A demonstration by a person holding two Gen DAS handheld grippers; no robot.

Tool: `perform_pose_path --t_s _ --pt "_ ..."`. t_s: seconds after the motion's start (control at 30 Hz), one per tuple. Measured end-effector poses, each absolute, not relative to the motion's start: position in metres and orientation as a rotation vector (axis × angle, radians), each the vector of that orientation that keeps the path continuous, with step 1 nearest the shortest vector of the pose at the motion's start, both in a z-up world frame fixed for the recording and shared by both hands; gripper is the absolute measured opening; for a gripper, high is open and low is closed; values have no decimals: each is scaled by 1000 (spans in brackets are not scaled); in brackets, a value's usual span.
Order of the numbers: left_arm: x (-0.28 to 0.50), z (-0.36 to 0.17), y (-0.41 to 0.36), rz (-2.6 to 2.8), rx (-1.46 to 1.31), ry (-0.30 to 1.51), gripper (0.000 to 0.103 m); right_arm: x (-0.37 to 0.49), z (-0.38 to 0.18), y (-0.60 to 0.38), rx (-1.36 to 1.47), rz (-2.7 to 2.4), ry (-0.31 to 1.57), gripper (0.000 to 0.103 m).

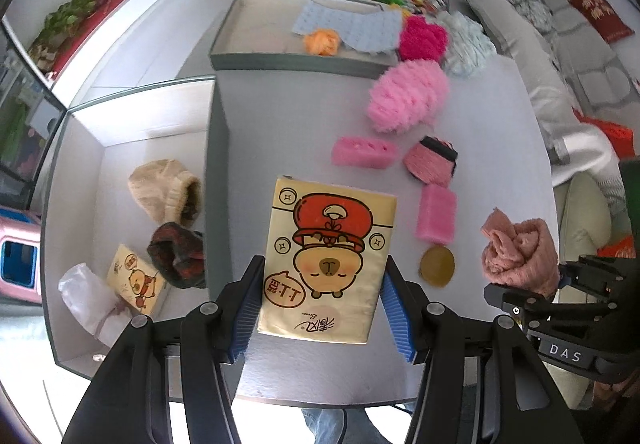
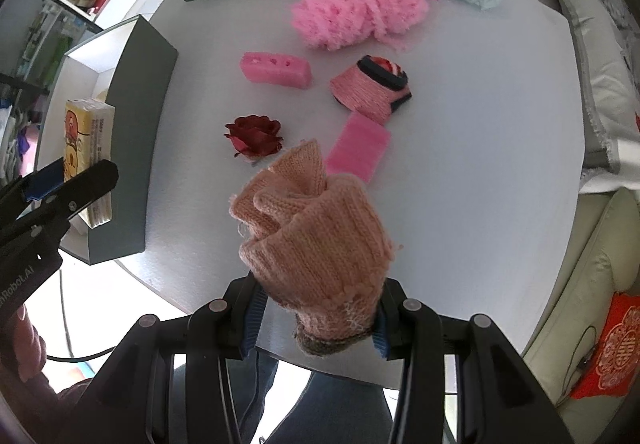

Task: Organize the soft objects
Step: 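Carry the pink glove and tissue pack over the white box with both tools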

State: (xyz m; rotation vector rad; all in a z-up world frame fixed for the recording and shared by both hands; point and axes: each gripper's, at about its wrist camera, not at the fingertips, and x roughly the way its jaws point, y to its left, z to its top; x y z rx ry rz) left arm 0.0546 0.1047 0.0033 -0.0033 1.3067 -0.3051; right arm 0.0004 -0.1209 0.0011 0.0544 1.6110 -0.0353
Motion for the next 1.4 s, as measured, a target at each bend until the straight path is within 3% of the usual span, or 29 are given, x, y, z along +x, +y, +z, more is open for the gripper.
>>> perform_pose_path --t_s 1.4 --pt "53 6 265 104 -275 1222 57 90 15 52 -212 281 1534 48"
